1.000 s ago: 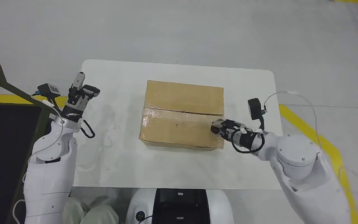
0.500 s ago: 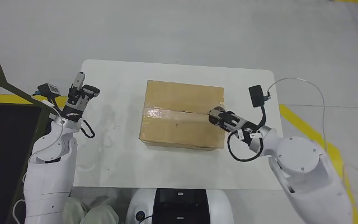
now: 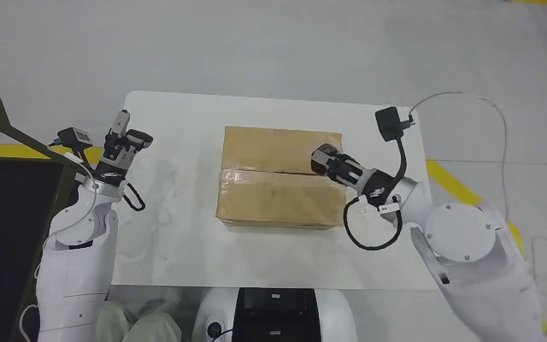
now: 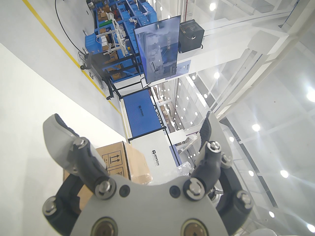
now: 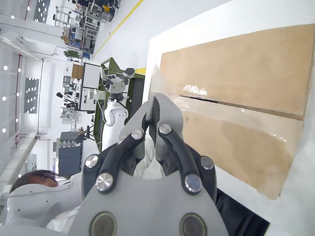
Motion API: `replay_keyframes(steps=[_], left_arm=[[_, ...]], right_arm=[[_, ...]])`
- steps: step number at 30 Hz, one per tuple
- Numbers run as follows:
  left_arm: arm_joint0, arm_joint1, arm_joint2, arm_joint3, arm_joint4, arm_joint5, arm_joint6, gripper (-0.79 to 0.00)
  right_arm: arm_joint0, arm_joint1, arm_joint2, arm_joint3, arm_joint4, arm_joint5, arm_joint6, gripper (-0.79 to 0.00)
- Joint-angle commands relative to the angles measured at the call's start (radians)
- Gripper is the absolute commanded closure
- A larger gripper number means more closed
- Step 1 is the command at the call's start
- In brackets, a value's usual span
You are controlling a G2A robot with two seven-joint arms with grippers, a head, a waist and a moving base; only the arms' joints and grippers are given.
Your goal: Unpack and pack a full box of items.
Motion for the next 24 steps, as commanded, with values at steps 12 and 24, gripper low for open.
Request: replay_keyframes(steps=[12, 24], left_arm=[[0.000, 0.000, 0.000, 0.000, 0.000, 0.000, 0.000, -0.785], [0.000, 0.000, 0.000, 0.000, 0.000, 0.000, 0.000, -0.785]], right_arm=[[0.202, -0.030, -0.120, 0.060, 0.000, -0.102, 0.021, 0.000], [0.431, -0.081, -0.270, 0.165, -0.004, -0.093, 0.025, 0.000]])
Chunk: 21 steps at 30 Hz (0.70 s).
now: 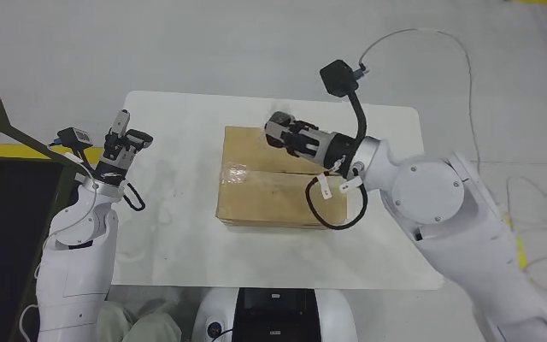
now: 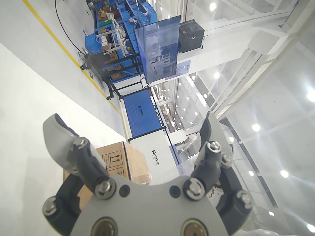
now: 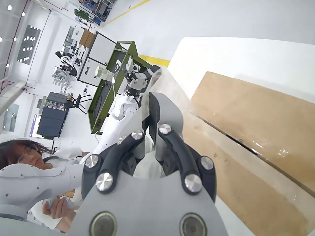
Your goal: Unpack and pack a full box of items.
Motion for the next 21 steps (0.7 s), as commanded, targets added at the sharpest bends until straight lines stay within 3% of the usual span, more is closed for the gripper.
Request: replay_keyframes(steps=[1, 10, 21], left_arm=[[0.000, 0.000, 0.000, 0.000, 0.000, 0.000, 0.000, -0.785], [0.000, 0.000, 0.000, 0.000, 0.000, 0.000, 0.000, -0.785], [0.000, 0.000, 0.000, 0.000, 0.000, 0.000, 0.000, -0.785]], right_arm=[[0.023, -0.006, -0.010, 0.002, 0.003, -0.001, -0.009, 0.000], [0.094, -0.028, -0.035, -0.010, -0.017, -0.002, -0.021, 0.000], [0.085, -0.039, -0.022, -0.006, -0.004, -0.036, -0.027, 0.000]])
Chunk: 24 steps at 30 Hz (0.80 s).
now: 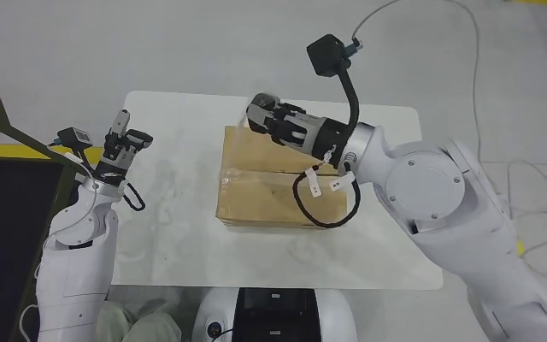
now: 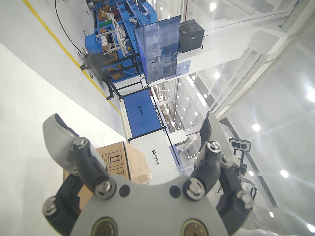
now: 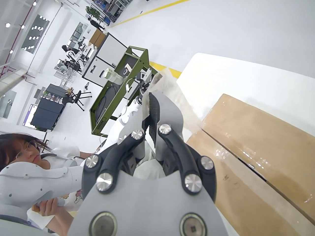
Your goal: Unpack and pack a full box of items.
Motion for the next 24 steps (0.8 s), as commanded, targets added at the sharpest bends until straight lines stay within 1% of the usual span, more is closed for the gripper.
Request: replay_keyframes(steps=[1, 8, 14, 19, 24], left_arm=[[0.000, 0.000, 0.000, 0.000, 0.000, 0.000, 0.000, -0.785], [0.000, 0.000, 0.000, 0.000, 0.000, 0.000, 0.000, -0.785], [0.000, 0.000, 0.000, 0.000, 0.000, 0.000, 0.000, -0.785], [0.000, 0.000, 0.000, 0.000, 0.000, 0.000, 0.000, -0.785], [0.000, 0.000, 0.000, 0.000, 0.000, 0.000, 0.000, -0.785]], right_arm=[[0.003, -0.001, 0.005, -0.002, 0.000, -0.006, 0.005, 0.000], [0.027, -0.011, -0.005, 0.003, -0.030, 0.003, 0.000, 0.000], [0.011, -0.015, 0.012, 0.006, -0.019, 0.021, -0.011, 0.000], [-0.042, -0.010, 0.034, 0.007, -0.022, 0.047, -0.004, 0.000], [-0.125, 0.000, 0.073, -0.018, -0.028, 0.074, -0.007, 0.000]])
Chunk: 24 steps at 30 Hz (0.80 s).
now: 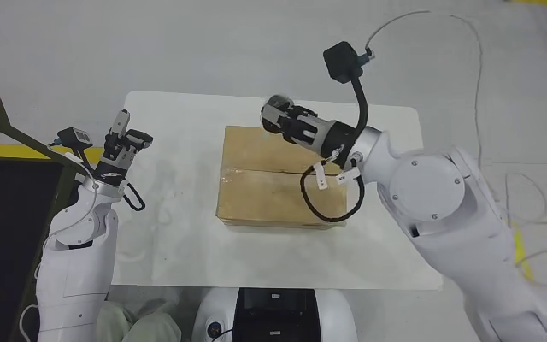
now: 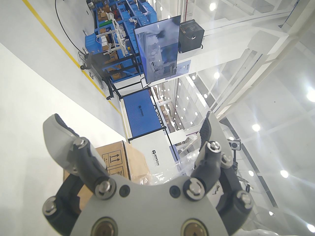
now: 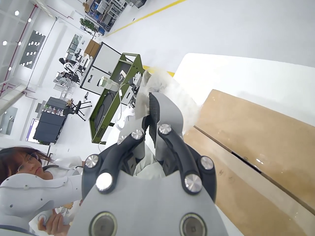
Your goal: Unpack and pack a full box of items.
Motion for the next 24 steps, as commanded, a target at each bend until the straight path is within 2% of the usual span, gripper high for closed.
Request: replay_keyframes(steps=[1, 11, 24], left_arm=[[0.000, 0.000, 0.000, 0.000, 0.000, 0.000, 0.000, -0.785], [0.000, 0.000, 0.000, 0.000, 0.000, 0.000, 0.000, -0.785], [0.000, 0.000, 0.000, 0.000, 0.000, 0.000, 0.000, -0.785]], right_arm=[[-0.037, 0.004, 0.021, -0.015, 0.003, 0.006, -0.004, 0.000], [-0.241, 0.030, 0.121, -0.111, -0.020, 0.040, -0.019, 0.000], [-0.437, 0.045, 0.232, -0.113, -0.020, 0.072, -0.095, 0.000]])
